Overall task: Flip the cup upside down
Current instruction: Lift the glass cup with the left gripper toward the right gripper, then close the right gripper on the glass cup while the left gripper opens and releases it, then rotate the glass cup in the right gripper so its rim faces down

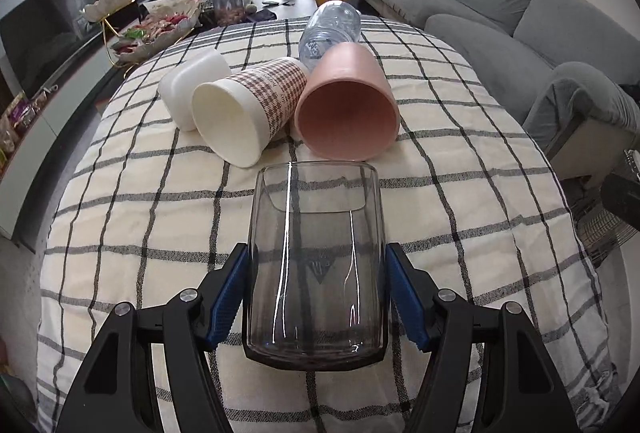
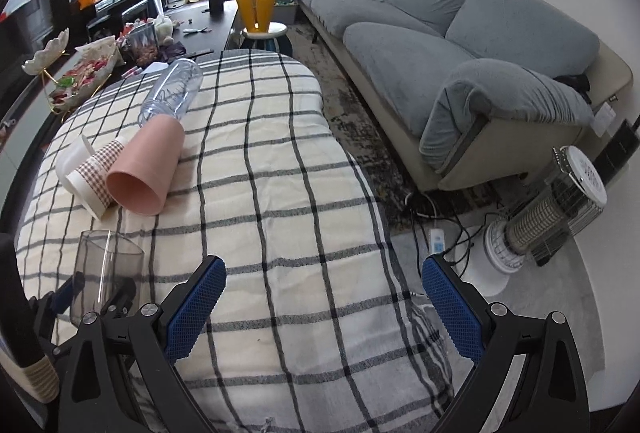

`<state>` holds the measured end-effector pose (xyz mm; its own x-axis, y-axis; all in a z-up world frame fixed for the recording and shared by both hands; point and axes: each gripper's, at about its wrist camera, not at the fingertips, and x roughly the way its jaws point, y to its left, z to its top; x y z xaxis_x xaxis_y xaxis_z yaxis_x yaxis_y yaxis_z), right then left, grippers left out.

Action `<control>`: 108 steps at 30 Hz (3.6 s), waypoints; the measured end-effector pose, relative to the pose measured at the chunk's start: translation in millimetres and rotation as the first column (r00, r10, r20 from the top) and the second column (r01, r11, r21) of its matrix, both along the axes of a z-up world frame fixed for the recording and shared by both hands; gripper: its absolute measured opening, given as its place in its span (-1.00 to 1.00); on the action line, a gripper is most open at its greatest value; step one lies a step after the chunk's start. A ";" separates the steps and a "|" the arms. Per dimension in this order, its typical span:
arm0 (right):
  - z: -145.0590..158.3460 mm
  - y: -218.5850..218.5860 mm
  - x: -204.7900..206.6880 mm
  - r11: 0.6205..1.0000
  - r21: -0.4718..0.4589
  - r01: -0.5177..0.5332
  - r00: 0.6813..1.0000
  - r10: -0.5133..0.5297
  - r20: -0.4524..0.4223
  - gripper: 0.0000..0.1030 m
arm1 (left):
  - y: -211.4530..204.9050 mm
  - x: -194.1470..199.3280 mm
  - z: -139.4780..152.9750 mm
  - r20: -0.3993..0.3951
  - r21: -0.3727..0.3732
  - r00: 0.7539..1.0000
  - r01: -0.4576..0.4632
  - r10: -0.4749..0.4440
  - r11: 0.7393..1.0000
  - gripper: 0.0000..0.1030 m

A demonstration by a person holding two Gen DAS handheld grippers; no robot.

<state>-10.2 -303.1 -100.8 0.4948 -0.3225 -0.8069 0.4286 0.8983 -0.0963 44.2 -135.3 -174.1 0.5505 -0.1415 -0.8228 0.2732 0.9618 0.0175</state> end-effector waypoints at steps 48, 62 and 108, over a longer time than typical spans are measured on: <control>-53.4 165.8 65.1 0.983 0.136 -0.124 0.979 0.143 -0.143 0.91 | 206.6 -7.8 55.9 0.215 -0.065 0.918 -0.327 0.334 0.943 0.95; -90.2 164.7 78.0 0.976 0.195 -0.097 0.960 0.143 -0.239 0.32 | 215.2 7.9 32.2 0.128 -0.080 0.929 -0.340 0.348 0.937 0.95; -132.2 136.1 139.4 0.860 0.508 0.038 0.117 0.502 -0.857 0.30 | 168.4 75.3 90.5 0.016 -0.216 0.904 -0.413 0.426 0.885 1.00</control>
